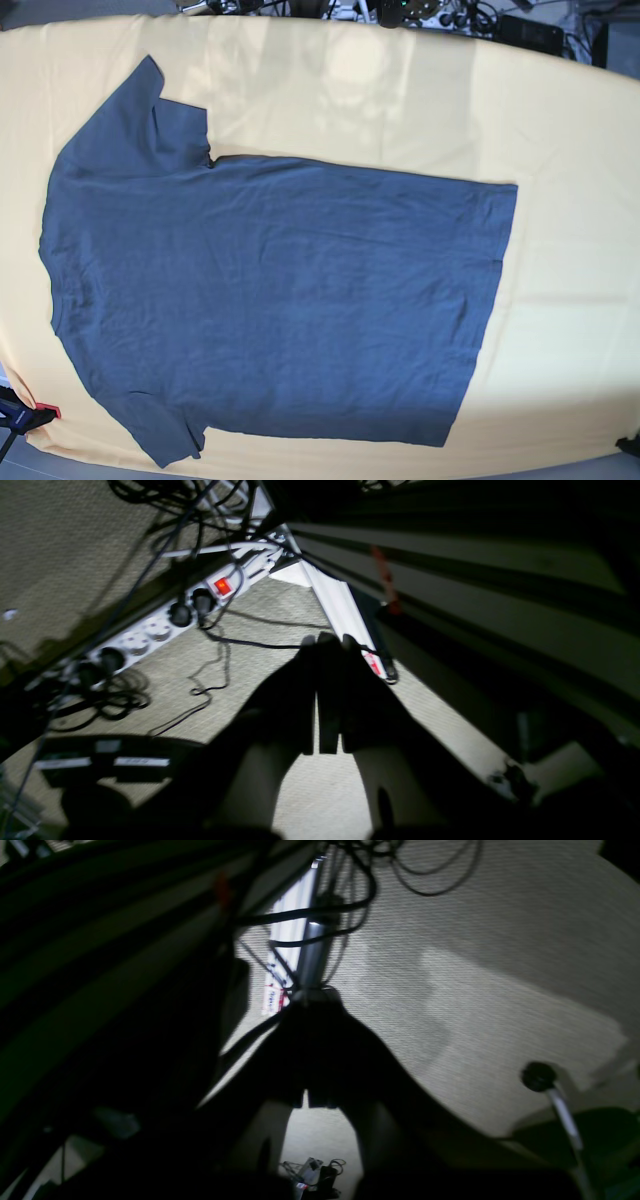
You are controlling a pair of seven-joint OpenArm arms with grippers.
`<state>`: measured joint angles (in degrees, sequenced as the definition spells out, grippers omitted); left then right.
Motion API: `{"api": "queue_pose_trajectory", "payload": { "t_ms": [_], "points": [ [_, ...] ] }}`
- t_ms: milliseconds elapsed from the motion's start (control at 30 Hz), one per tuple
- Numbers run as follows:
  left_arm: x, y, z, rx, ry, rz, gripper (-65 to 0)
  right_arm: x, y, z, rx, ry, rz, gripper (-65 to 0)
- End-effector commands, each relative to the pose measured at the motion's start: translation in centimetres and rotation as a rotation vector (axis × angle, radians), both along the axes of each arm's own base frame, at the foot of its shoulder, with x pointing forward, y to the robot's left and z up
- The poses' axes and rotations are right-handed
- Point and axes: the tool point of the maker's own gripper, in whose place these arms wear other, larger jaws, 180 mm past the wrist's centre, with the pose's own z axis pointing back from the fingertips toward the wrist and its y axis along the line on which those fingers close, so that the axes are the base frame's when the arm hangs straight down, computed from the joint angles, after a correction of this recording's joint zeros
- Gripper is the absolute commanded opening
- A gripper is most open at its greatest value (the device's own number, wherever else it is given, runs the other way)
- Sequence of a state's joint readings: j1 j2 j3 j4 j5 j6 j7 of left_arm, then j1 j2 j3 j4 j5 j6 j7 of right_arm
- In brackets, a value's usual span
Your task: Fold the T-shirt properly
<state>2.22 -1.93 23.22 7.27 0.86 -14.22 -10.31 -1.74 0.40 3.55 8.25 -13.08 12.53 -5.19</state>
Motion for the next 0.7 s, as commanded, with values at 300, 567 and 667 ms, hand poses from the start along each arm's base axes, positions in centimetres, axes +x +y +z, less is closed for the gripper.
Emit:
{"api": "queue_pose_trajectory", "payload": {
  "t_ms": [300,567,667],
  "points": [
    [-0.6,-0.6,0.1,-0.019,0.023,-0.024,-65.0,1.7,-0.9,0.1,-0.013,-0.012,-0.001,-65.0],
    [-0.7,0.7,-0.4,0.055,0.035,-0.009,-65.0,2.0,-1.1,0.2,-0.022,0.014,0.012,-65.0],
    [-0.7,0.7,-0.4,0.06,0.045,-0.016,-65.0,2.3,-1.1,0.2,-0.024,0.005,0.012,-65.0]
  ]
}}
